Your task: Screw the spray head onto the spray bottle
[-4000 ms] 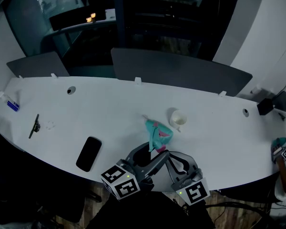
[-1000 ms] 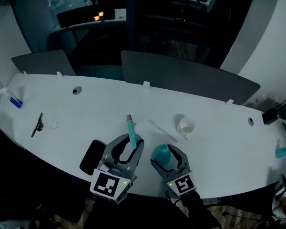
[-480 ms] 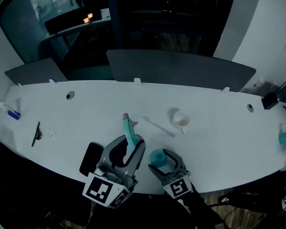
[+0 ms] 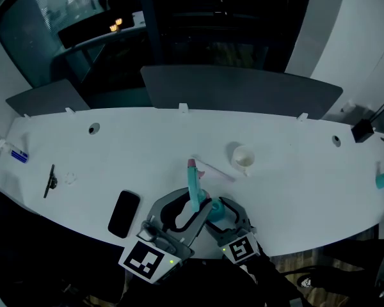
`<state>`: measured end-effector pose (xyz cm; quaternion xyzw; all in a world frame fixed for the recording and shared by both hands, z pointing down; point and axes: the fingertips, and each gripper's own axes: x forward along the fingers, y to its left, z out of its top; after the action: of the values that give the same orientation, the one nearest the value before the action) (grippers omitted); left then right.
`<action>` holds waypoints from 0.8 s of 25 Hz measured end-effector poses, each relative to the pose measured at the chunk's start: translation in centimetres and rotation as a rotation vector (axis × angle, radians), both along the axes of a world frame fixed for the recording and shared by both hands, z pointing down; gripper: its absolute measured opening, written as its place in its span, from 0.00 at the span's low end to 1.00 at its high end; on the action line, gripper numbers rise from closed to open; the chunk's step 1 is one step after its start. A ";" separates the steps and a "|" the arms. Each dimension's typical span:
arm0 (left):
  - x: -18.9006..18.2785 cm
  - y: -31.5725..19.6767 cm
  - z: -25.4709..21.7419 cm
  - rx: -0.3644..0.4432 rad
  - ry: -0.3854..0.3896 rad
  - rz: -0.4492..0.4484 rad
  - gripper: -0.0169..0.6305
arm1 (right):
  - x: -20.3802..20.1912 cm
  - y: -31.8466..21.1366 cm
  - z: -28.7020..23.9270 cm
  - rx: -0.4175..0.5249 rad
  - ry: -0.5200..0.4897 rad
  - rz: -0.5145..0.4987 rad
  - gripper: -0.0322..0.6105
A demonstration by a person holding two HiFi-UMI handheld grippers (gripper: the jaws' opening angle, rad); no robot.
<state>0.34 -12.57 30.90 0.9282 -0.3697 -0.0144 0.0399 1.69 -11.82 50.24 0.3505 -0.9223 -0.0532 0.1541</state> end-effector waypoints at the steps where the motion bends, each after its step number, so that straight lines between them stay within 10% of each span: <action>1: 0.6 0.1 1.0 0.003 -0.041 0.008 0.23 | 0.0 0.0 0.0 0.001 -0.002 0.001 0.58; 6: 3.2 0.5 5.8 0.022 -0.201 0.039 0.23 | -0.2 0.0 0.1 0.001 -0.015 0.001 0.58; 20: 4.1 0.4 11.5 0.032 -0.286 0.073 0.24 | -0.1 0.0 -0.1 0.002 -0.026 -0.008 0.58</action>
<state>4.41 -12.18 42.45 0.9342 -0.3371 0.1136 -0.0275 1.57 -11.82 50.18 0.3476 -0.9255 -0.0500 0.1417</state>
